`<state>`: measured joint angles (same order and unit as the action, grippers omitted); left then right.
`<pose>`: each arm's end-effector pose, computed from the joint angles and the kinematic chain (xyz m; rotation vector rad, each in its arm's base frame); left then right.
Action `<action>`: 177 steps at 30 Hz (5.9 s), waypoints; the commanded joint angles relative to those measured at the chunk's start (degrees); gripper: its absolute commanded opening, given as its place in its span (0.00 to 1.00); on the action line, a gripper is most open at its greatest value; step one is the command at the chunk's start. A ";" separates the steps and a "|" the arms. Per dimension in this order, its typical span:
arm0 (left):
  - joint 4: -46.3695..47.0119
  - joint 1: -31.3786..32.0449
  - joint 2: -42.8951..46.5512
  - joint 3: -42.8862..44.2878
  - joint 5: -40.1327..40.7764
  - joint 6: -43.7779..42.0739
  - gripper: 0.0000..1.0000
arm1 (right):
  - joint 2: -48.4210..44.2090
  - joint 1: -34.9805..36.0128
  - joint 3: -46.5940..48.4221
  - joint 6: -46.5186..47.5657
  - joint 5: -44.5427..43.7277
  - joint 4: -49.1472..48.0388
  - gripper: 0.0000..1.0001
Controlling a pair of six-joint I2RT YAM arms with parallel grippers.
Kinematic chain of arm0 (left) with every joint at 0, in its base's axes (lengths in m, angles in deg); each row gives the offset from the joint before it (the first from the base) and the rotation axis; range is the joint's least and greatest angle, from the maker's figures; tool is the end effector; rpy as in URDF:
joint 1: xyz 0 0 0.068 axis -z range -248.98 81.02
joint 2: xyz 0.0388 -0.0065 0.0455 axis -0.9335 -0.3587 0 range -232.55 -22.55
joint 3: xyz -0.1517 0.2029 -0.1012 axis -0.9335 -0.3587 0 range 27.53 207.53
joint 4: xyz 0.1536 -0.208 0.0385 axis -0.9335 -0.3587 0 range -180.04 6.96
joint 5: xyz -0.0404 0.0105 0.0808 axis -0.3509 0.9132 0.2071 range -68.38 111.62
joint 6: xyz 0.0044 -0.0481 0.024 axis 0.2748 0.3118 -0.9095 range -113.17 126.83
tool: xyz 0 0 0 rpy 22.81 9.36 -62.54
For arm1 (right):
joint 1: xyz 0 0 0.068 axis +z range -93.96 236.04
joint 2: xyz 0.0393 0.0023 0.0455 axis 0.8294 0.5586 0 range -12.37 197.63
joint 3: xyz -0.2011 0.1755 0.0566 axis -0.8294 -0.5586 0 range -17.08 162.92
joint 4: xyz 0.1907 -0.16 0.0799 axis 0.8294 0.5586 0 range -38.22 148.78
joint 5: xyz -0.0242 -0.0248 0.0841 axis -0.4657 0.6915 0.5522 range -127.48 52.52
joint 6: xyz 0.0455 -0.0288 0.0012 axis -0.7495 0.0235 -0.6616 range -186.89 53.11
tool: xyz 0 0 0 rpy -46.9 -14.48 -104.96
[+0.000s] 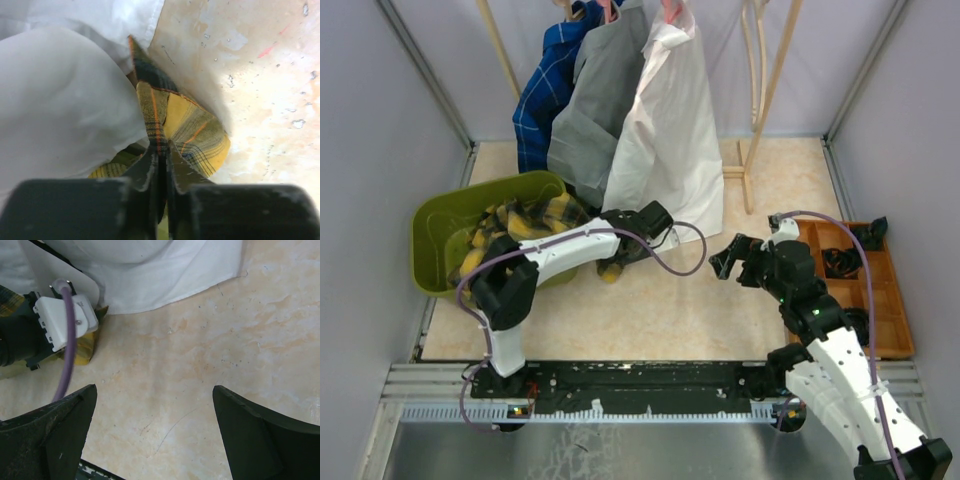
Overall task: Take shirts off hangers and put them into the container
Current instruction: Place the shirt in the bin.
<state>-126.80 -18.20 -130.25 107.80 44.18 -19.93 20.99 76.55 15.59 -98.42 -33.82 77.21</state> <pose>0.2506 -0.2857 0.2042 1.6269 2.1681 0.4353 0.1337 0.0524 0.2676 0.1587 2.0791 0.6299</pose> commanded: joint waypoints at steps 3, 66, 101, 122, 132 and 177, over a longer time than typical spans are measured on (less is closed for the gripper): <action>-1.66 -0.13 13.23 2.32 -5.74 5.48 0.00 | -0.06 0.32 0.94 0.69 -0.45 -2.25 0.99; 4.70 -42.27 39.71 -13.58 -1.75 42.90 0.00 | 2.06 0.32 1.72 6.64 -0.48 -2.08 0.99; 17.63 -44.45 41.05 -19.16 -15.41 51.67 0.60 | 1.19 0.32 1.27 3.84 0.60 -3.39 0.99; 15.51 -44.94 30.15 -24.26 -22.53 54.03 0.72 | -0.66 0.32 4.93 5.64 1.22 -1.99 0.99; 4.56 -44.98 52.53 -20.98 -8.21 57.87 0.86 | 1.01 0.32 6.07 3.53 0.88 -2.93 0.99; 12.94 -53.73 59.81 -28.25 -28.73 56.85 1.00 | 27.07 22.08 44.53 11.48 -15.83 3.23 0.98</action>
<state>-112.90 -72.07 -71.76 76.09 18.96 38.38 42.94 94.56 54.34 -88.32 -41.12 80.27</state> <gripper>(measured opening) 0.997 0.970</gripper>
